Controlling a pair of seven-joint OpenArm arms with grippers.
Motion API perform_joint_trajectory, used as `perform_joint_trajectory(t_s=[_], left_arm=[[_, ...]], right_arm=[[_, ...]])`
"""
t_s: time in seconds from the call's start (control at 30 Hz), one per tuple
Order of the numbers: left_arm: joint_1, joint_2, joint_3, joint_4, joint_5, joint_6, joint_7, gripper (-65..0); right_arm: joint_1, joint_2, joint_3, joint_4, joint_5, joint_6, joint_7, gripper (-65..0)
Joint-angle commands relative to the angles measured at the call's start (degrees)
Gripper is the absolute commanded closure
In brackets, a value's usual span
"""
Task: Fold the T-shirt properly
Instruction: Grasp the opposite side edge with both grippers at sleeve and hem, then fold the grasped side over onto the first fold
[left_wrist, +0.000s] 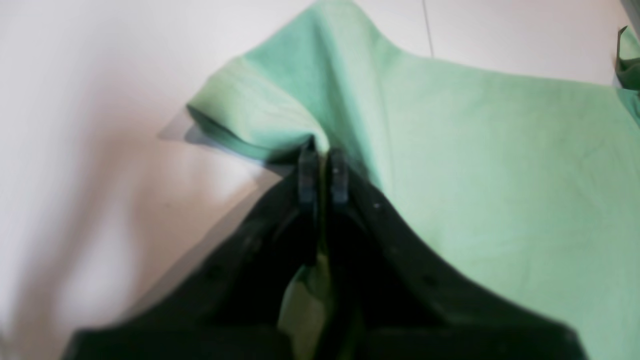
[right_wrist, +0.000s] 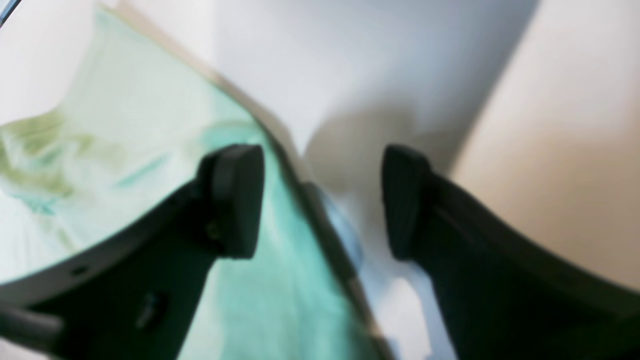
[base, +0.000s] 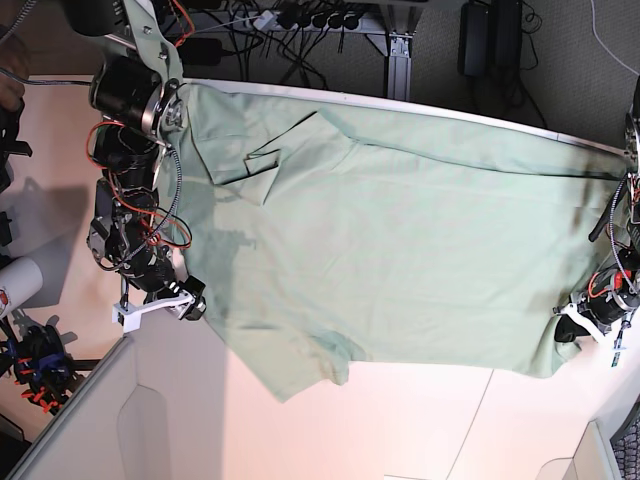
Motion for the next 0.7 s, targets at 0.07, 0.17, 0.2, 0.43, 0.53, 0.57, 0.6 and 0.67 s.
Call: perform_joint_trajectory(t_s=[0.07,0.17,0.2,0.43,0.53,0.57,0.6,0.67], left_arm=[[-0.9,-0.8,0.1,0.3,1.0,-0.4,1.8,0.0],[-0.9,-0.9,0.1,0.3,1.0,-0.5,1.8,0.0],[-0.9,-1.0,0.1,0.3,1.0,-0.5,1.8,0.0],[-1.1,-1.6,0.1,0.3,-0.5,-0.5,1.8,0.0],[-1.1,-1.9,0.1,0.3,-0.8,-0.5,1.8,0.0],[-1.1,-1.9,0.1,0.3,-0.8,-0.7,1.7,0.0],[-1.1,-1.9,0.1,0.3,-0.9,-1.3,1.5,0.0],[-1.1,-1.9,0.1,0.3,-1.2,-1.6,1.0,0.0]], right_arm=[[1.4,-2.1,-0.1,0.7,-0.9,1.5,-0.3,-37.7],[1.4,-4.3,-0.2,1.3,-1.2,2.1,-0.1,-37.7],[1.4,-4.9,-0.2,1.6,-1.5,2.1,0.0,-37.7],[1.4,-5.2,-0.2,3.5,-2.2,2.1,0.2,-23.0],[1.2,-4.6,-0.2,4.8,-2.2,2.1,0.8,0.0],[1.2,-4.5,-0.2,5.2,-2.2,2.1,0.8,0.0],[1.2,-4.4,-0.2,5.5,-2.2,2.2,0.7,0.0],[1.2,-4.4,-0.2,6.5,-2.2,2.2,0.6,0.0]])
